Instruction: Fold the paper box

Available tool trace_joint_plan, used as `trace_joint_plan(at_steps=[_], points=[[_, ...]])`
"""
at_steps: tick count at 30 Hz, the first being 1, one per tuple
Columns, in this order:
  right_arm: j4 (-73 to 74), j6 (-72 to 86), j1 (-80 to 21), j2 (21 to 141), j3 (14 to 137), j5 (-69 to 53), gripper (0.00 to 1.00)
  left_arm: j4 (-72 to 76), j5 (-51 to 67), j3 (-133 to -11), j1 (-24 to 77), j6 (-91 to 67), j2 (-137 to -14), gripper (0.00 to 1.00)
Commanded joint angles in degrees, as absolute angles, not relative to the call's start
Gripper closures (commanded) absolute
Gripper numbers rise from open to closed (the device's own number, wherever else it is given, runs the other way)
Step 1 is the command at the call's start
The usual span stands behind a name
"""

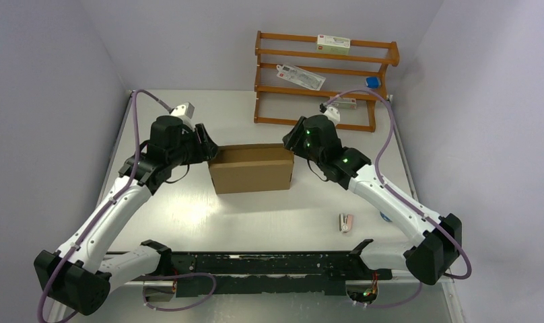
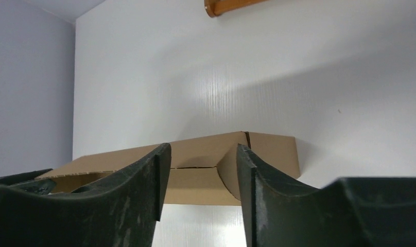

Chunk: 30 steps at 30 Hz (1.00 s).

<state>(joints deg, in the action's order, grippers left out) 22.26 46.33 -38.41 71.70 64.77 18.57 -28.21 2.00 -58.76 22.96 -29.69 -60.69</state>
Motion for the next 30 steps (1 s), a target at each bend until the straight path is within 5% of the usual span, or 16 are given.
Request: trace_joint_plan(at_steps=[1,12,17,30], points=[[20.58,48.91,-38.07,70.88,61.67,16.46,0.5,-25.82,5.49,-55.88,22.59,-31.63,-60.59,0.49],[13.46,45.31,-38.65,67.92,51.58,11.92,0.65,-21.63,11.12,-50.16,22.65,-34.03,-59.94,0.74],[8.97,43.18,-38.97,65.73,46.17,12.5,0.69,-18.15,11.0,-45.36,22.68,-32.02,-58.0,0.77],[7.68,39.85,-38.98,64.55,46.3,16.08,0.69,-23.61,7.04,-50.88,22.59,-31.22,-50.67,0.32]])
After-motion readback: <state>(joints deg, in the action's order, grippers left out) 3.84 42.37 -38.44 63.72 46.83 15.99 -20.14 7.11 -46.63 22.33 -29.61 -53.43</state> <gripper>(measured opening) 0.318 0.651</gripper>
